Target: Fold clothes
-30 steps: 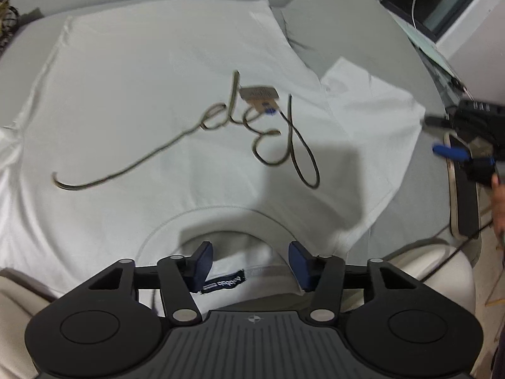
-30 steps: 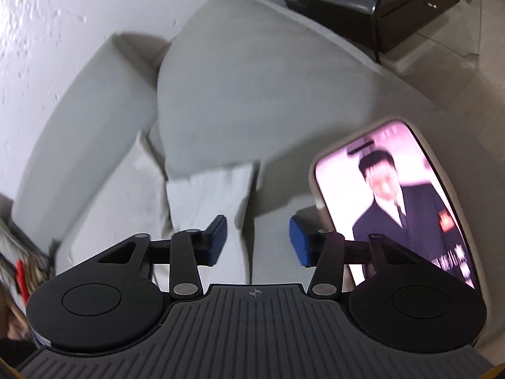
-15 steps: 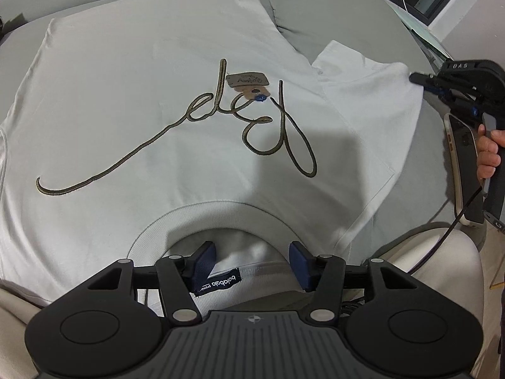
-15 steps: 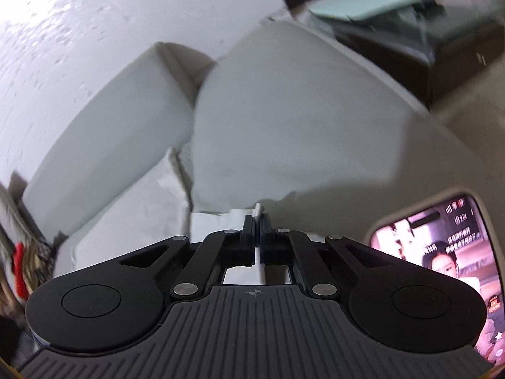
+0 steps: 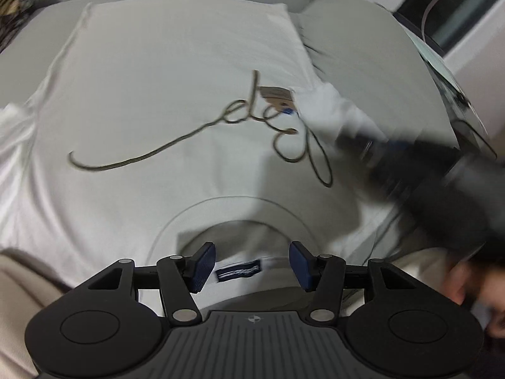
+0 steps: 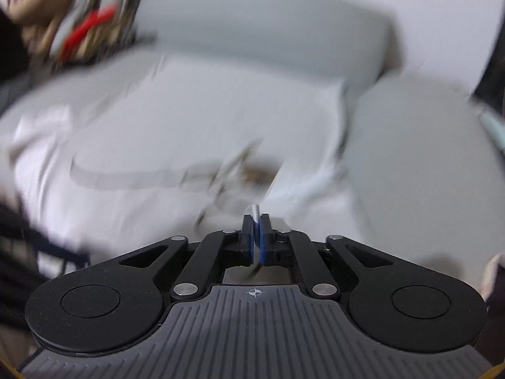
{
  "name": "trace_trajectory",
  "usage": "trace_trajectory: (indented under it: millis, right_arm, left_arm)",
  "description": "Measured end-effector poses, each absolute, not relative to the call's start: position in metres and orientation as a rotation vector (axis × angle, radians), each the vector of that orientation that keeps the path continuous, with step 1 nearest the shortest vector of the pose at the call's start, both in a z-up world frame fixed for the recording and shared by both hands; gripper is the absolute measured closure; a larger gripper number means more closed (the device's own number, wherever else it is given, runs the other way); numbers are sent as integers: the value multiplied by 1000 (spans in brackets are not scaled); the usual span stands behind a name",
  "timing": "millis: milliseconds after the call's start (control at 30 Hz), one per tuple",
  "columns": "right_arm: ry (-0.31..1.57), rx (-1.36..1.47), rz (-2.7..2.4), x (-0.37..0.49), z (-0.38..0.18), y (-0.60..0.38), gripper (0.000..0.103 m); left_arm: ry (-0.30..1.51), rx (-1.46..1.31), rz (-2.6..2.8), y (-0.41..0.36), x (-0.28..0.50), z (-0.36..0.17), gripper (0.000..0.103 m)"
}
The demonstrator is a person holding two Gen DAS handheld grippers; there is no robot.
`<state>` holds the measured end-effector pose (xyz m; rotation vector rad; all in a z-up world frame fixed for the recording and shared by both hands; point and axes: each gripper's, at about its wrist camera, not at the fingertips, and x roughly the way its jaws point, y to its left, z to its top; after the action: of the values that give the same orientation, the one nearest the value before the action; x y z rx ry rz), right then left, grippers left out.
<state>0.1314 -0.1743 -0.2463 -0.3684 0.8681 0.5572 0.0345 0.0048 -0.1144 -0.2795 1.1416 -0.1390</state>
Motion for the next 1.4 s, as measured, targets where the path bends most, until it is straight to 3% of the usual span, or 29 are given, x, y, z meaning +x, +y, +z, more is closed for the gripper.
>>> trace_trajectory:
  millis: [67,133,333,600,633,700,733,767,1067,1100,1133,1167,1200,1267,1400]
  right_arm:
    - [929,-350,563,130,-250,-180,68]
    - [928,-278,561,128,-239,-194,61]
    - [869,11,322,154,-213,-267,61]
    - [1032,364,347,192,-248,-332,58]
    - [1040,375,358,194,-253,-332,59]
    - [1044,332,354,190,-258,-323,70]
    - [1046,305,351,187,-259,-319,95]
    - [1047,279,348,185,-261,-314,102]
    - [992,95,134,158,-235,-294,101]
    - [987,71,116,157,-232,-289,96]
    - [981,47,98,156,-229,-285,80]
    - [942,21,97,153,-223,-278,77]
    - [892,5,118,150,-217,-272,77]
    - [868,47,191,160,-213,-262,91]
    - [932,124,272,194,-230,-242,92]
  left_arm:
    - [1137,-287,-136,9,31,-113,52]
    - [1130,-283,-138,11,27,-112,52]
    - [1118,-266,-174,10,27,-109,52]
    - [1121,-269,-195,6,30,-112,52]
    - [1122,-270,-198,5,31,-113,52]
    - [1131,-278,-201,4,31,-115,52]
    - [1135,-283,-203,3,32,-116,52]
    - [1140,-288,-205,3,32,-118,52]
    - [1163,-288,-206,4,33,-124,53]
    - [1163,-283,-206,3,32,-123,53]
    - [1159,-278,-208,2,31,-122,53]
    - [1154,-273,-208,1,29,-121,53]
    - [1149,-268,-206,1,28,-120,53]
    - [1143,-262,-201,1,27,-119,53]
    - [1133,-259,-205,0,28,-118,53]
